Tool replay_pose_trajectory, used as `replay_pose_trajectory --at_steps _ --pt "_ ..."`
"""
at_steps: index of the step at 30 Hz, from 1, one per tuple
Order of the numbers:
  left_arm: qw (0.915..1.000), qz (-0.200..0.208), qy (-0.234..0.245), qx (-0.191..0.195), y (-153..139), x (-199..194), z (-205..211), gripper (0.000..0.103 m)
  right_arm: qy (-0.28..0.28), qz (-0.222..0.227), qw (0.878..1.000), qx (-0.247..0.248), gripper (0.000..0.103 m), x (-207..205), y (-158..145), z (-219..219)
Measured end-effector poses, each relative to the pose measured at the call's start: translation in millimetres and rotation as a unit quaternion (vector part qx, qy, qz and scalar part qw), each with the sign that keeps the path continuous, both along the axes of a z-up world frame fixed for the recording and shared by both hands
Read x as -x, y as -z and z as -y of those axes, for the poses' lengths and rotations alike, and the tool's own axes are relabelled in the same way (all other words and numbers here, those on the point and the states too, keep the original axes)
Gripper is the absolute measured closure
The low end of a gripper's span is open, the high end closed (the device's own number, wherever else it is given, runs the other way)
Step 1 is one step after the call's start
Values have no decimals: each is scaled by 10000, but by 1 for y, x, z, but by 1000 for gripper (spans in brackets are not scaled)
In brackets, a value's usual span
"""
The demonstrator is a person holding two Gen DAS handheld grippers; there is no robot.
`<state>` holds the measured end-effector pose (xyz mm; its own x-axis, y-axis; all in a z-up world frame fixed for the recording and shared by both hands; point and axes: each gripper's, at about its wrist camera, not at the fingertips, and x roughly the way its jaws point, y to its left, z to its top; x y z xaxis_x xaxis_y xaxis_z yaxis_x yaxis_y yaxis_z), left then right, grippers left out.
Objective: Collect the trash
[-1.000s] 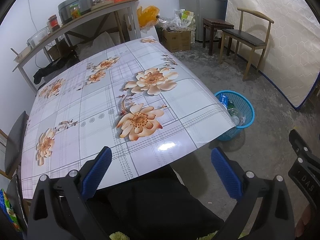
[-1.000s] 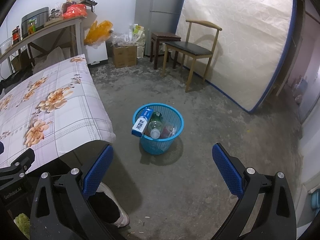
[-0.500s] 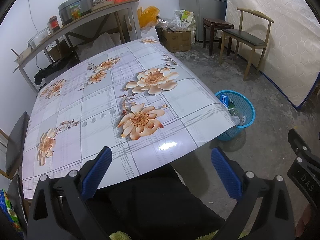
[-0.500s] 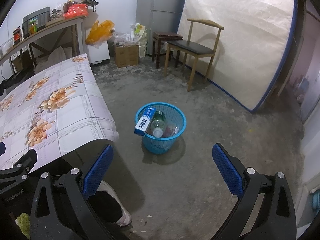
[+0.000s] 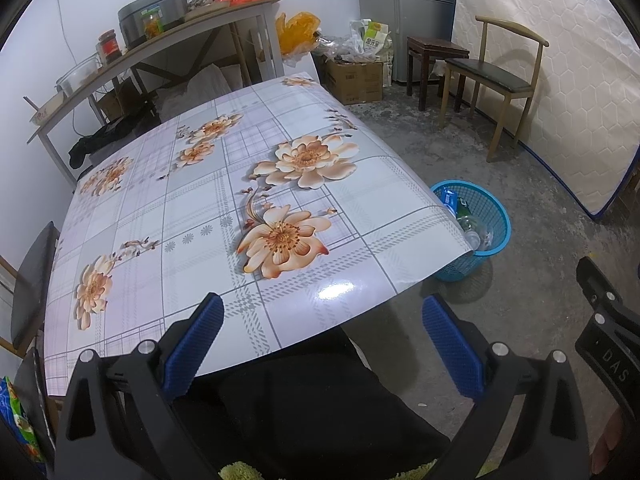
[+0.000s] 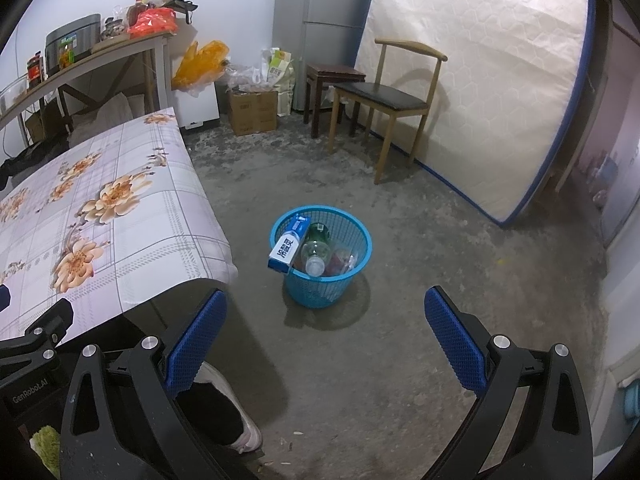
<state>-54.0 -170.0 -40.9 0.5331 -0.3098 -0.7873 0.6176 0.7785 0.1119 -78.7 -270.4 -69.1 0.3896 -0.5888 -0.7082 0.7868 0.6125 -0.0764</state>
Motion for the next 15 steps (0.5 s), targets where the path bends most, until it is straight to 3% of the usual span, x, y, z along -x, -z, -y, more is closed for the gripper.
replay_pose_trajectory --at_steps 15 --pt "10000 -7 6 -6 0 0 0 6 0 -4 10000 12 8 0 0 0"
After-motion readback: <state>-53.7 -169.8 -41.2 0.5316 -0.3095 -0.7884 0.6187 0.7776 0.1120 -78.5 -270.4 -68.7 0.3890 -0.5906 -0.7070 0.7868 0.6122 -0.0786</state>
